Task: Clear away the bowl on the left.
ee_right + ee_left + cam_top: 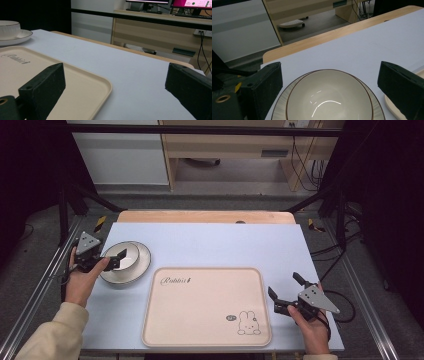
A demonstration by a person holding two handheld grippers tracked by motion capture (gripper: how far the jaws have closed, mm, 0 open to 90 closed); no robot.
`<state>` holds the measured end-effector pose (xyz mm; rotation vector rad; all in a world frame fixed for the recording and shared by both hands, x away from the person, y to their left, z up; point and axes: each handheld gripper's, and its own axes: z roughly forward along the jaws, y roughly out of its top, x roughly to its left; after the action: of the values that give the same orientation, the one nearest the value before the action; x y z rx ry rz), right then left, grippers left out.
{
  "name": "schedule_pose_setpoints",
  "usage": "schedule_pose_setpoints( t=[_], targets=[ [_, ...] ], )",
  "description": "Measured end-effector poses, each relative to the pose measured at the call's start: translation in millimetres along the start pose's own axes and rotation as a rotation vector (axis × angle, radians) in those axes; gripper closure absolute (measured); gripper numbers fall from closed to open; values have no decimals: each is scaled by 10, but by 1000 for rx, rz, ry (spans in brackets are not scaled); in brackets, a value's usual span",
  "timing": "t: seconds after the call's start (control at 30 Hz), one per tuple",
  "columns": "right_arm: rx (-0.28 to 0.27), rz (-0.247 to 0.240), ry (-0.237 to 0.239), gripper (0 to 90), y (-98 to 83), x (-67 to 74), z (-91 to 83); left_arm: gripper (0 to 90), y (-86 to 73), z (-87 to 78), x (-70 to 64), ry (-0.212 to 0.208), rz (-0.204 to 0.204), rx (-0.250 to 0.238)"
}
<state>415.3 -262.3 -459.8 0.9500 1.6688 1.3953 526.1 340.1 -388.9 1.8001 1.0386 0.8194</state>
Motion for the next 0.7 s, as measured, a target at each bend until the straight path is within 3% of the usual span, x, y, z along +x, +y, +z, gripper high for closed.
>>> schedule_pose_setpoints(
  t=[0.2,0.3,0.33,0.37,0.5,0.6,0.7],
  targets=[
    [-4,5,-6,32,-5,-26,-12,60,53,95,62,12,-2,29],
    [-8,0,-6,32,2,-36,-10,94,66,143,122,100,-8,70],
    [-8,0,-6,32,2,-36,-10,115,66,143,122,100,-8,70],
    [-4,-5,-10,32,4,-39,-14,117,57,157,171,122,-45,78],
    [5,-14,-14,31,2,-38,-43,117,28,195,251,118,-87,101],
    [-4,-6,-22,31,13,-53,-64,120,13,197,273,131,-82,122],
    [-4,-1,-25,31,10,-70,-73,121,-22,213,303,124,-124,150]
  ],
)
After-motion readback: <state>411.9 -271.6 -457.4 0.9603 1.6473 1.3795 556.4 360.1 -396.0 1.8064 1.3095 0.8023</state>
